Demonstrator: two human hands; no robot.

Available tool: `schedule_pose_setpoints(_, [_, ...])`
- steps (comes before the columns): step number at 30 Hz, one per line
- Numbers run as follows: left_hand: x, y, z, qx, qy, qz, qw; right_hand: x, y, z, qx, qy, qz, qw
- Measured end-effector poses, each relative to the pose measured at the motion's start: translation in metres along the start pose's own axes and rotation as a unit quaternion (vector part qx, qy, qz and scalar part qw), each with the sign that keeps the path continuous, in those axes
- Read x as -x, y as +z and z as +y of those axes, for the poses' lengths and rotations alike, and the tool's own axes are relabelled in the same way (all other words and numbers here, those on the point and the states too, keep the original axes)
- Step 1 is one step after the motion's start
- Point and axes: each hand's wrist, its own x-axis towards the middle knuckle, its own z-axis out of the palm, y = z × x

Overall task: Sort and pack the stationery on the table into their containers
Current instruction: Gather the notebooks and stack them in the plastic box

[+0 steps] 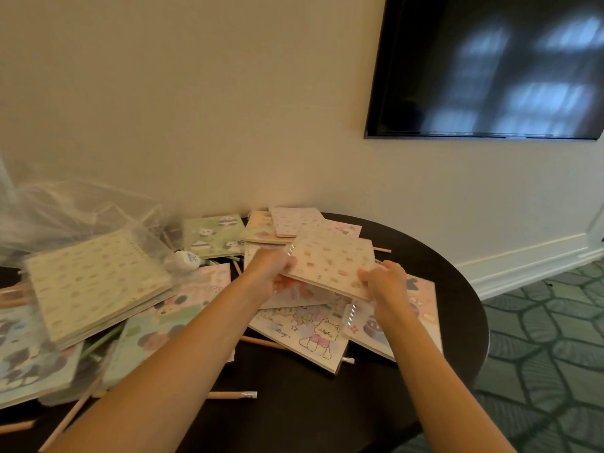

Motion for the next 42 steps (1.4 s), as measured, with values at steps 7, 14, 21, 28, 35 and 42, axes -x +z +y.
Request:
schedule_pose_setpoints(7, [0.037, -0.087, 0.038, -0.037, 0.048, 0.003, 0.998, 0.027, 0.027, -0.003, -0.224, 0.057, -0.140, 0.963])
schedule_pose_setpoints(14, [0.061, -0.151, 0.021, 0.160, 0.062, 0.141, 0.975, 0.069, 0.081, -0.002, -0.308, 0.052, -0.232, 0.921])
schedule_pose_setpoints(21, [0.081, -0.183, 0.003, 0.128, 0.068, 0.162, 0.976, 0.095, 0.109, 0.000, -0.281, 0.035, -0.289, 0.915])
schedule_pose_setpoints(28, [0.096, -0.227, 0.005, -0.057, 0.055, 0.120, 0.990, 0.109, 0.109, 0.002, 0.023, -0.041, -0.365, 0.930])
schedule_pose_setpoints(35, [0.101, -0.241, -0.004, -0.231, 0.139, 0.153, 0.951, 0.098, 0.099, -0.005, -0.151, 0.024, -0.245, 0.957])
schedule_pose_setpoints(42, [0.087, -0.243, -0.044, -0.672, 0.056, 0.092, 0.733, 0.099, 0.086, -0.010, 0.166, -0.018, -0.258, 0.952])
